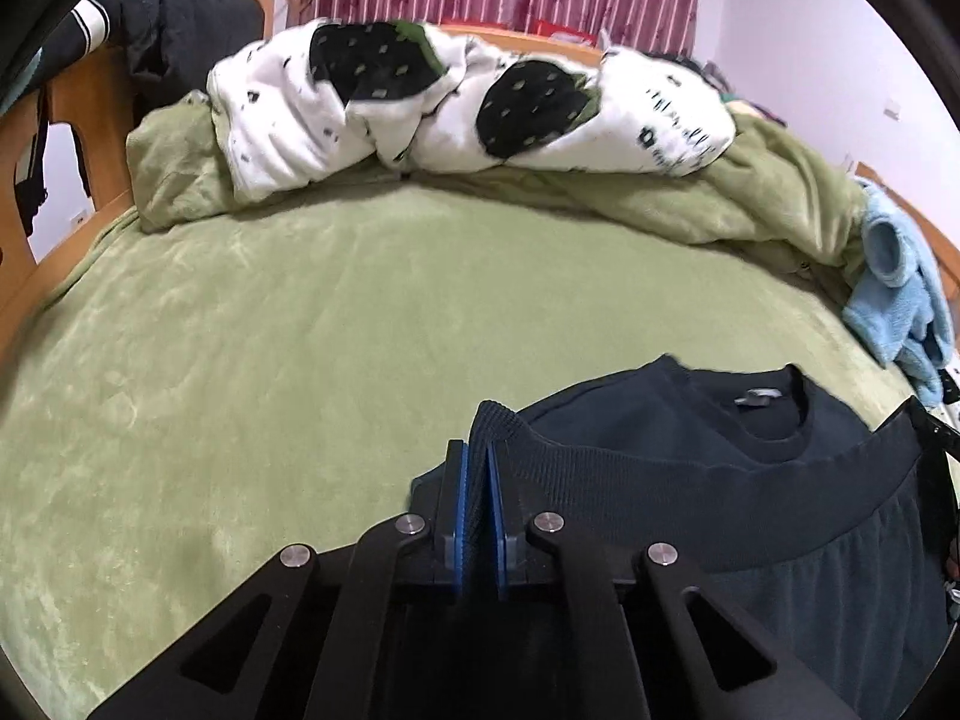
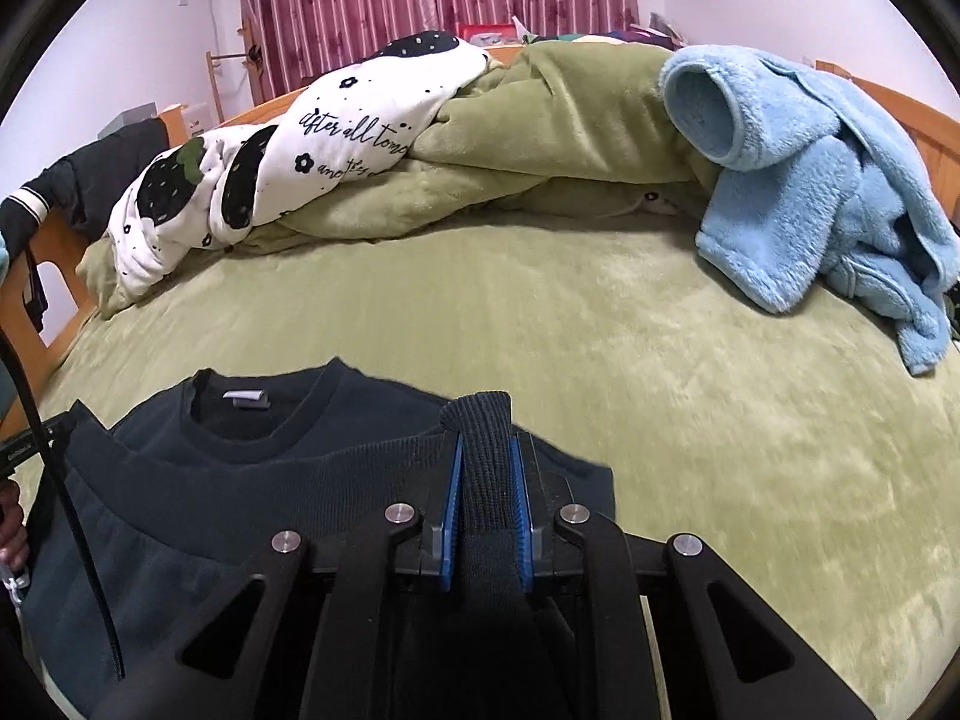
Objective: Fold small clothes
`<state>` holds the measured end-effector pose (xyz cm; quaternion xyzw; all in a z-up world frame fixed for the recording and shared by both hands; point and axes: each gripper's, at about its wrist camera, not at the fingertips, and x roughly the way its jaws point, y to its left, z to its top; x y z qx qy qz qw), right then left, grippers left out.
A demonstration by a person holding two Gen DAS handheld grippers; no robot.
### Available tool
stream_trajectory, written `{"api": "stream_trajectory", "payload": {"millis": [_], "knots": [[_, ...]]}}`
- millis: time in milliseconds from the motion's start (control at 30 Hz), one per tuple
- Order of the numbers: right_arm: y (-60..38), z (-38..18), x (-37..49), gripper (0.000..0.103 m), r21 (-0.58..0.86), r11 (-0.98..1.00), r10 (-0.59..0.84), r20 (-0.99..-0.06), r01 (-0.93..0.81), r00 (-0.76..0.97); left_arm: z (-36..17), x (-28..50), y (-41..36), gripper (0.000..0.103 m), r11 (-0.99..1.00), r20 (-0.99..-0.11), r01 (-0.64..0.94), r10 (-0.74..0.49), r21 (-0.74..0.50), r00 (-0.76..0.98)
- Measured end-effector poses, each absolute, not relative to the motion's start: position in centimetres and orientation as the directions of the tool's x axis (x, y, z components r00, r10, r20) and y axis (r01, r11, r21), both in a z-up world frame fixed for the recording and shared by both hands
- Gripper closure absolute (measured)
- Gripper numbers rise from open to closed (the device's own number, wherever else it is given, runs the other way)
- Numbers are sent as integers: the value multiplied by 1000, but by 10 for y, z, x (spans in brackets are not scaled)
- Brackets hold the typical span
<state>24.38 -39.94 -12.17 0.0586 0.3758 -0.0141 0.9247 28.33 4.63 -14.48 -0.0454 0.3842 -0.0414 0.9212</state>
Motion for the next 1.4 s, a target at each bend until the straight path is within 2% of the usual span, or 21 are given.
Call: {"api": "stream_trajectory", "payload": {"millis": [233, 400, 500, 567, 667, 733, 833, 1067, 1167, 1300, 1400], "knots": [[-398, -167, 262, 87, 73, 992, -5, -791, 102, 611, -162, 288, 47, 95, 991, -733, 46, -127, -130, 668], [-398, -157, 254, 74, 66, 991, -22, -783, 118, 622, -159, 284, 50, 91, 988, -738, 50, -145, -149, 659], [-388, -144, 241, 74, 62, 992, -21, -777, 109, 629, -156, 277, 53, 82, 985, -749, 47, -158, -168, 644], [-371, -133, 227, 73, 70, 994, 3, -773, 80, 635, -154, 268, 56, 71, 986, -754, 40, -149, -161, 639], [-338, -120, 207, 66, 73, 997, 36, -767, 32, 641, -149, 251, 63, 68, 987, -764, 41, -145, -153, 629], [-310, -111, 192, 66, 79, 997, 62, -758, -3, 649, -146, 236, 72, 64, 985, -765, 36, -155, -170, 625], [-267, -99, 171, 64, 100, 993, 114, -746, -59, 656, -138, 210, 89, 42, 988, -761, 11, -125, -153, 637], [-159, -95, 130, 58, 163, 966, 255, -739, -201, 624, -127, 154, 137, 40, 989, -752, -30, -91, -146, 652], [-109, -98, 114, 51, 164, 948, 300, -741, -271, 600, -127, 135, 163, 35, 989, -759, -67, -57, -132, 649], [-49, -107, 95, 43, 162, 916, 354, -754, -367, 553, -135, 113, 207, 35, 982, -777, -126, -29, -138, 629], [-6, -115, 78, 41, 123, 889, 370, -762, -442, 532, -142, 101, 235, 35, 977, -785, -158, -16, -145, 620]]}}
